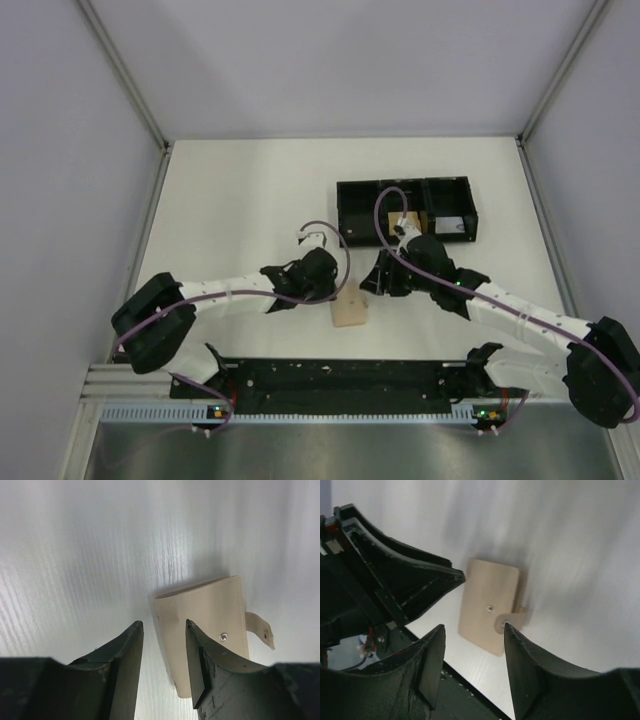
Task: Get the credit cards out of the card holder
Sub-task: Open the card holder at the center of the board.
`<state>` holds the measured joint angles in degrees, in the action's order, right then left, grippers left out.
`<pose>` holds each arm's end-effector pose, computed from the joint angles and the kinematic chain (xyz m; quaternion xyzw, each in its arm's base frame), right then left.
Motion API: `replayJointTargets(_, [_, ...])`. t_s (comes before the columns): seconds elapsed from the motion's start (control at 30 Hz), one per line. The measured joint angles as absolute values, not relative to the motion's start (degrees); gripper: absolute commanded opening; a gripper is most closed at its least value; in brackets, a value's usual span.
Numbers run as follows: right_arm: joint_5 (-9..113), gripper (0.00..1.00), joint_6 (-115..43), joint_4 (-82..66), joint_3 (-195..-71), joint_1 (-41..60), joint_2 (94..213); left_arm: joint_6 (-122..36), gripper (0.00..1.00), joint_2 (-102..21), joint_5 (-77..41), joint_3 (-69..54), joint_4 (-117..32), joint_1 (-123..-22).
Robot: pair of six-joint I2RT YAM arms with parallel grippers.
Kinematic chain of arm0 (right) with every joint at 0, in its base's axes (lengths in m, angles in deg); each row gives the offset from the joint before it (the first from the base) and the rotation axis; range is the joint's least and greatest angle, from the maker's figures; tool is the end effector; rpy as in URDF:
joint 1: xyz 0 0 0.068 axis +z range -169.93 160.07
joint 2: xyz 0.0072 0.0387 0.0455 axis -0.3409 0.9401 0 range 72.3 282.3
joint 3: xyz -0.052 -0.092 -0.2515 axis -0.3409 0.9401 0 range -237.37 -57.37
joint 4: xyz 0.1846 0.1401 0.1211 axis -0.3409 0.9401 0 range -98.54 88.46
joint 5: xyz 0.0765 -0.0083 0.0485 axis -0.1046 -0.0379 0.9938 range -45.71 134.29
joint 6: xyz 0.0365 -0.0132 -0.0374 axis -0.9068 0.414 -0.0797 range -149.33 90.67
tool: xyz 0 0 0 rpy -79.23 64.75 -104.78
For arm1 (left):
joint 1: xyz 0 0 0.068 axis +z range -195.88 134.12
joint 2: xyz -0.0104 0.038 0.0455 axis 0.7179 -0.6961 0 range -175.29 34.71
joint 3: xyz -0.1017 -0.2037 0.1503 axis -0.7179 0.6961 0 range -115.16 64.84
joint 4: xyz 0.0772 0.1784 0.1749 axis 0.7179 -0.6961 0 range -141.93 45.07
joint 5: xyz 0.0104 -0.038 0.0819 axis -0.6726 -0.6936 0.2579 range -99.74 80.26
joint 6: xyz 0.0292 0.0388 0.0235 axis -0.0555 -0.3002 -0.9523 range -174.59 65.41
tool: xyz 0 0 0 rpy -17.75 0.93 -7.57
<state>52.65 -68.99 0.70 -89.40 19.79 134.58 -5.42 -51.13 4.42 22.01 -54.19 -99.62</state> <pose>0.1685 0.1468 0.2061 -0.0316 0.9020 0.3224 0.2853 0.1770 -0.2266 0.1677 -0.0024 0.9399 -0.1783 0.2911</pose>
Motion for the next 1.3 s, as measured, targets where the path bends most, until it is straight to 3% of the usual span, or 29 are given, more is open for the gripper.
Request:
replayJointTargets(0.23, [60.9, 0.46, -71.3, -8.6, -90.5, 22.0, 140.4, -5.7, 0.45, -43.0, 4.9, 22.3, -55.7, -99.6])
replayJointTargets(0.57, [59.7, 0.46, -71.0, -7.8, -94.7, 25.2, 150.5, -3.7, 0.47, -33.0, 5.3, 29.2, -56.5, -99.6])
replayJointTargets(0.93, [53.0, 0.43, -69.8, -2.9, -92.4, 23.5, 149.9, -3.5, 0.44, -35.0, -1.6, 29.6, -50.8, -99.6])
replayJointTargets(1.3, [56.8, 0.40, -70.0, -7.2, -87.4, 21.1, 149.9, -3.2, 0.41, -43.2, -5.9, 29.4, -47.9, -99.6])
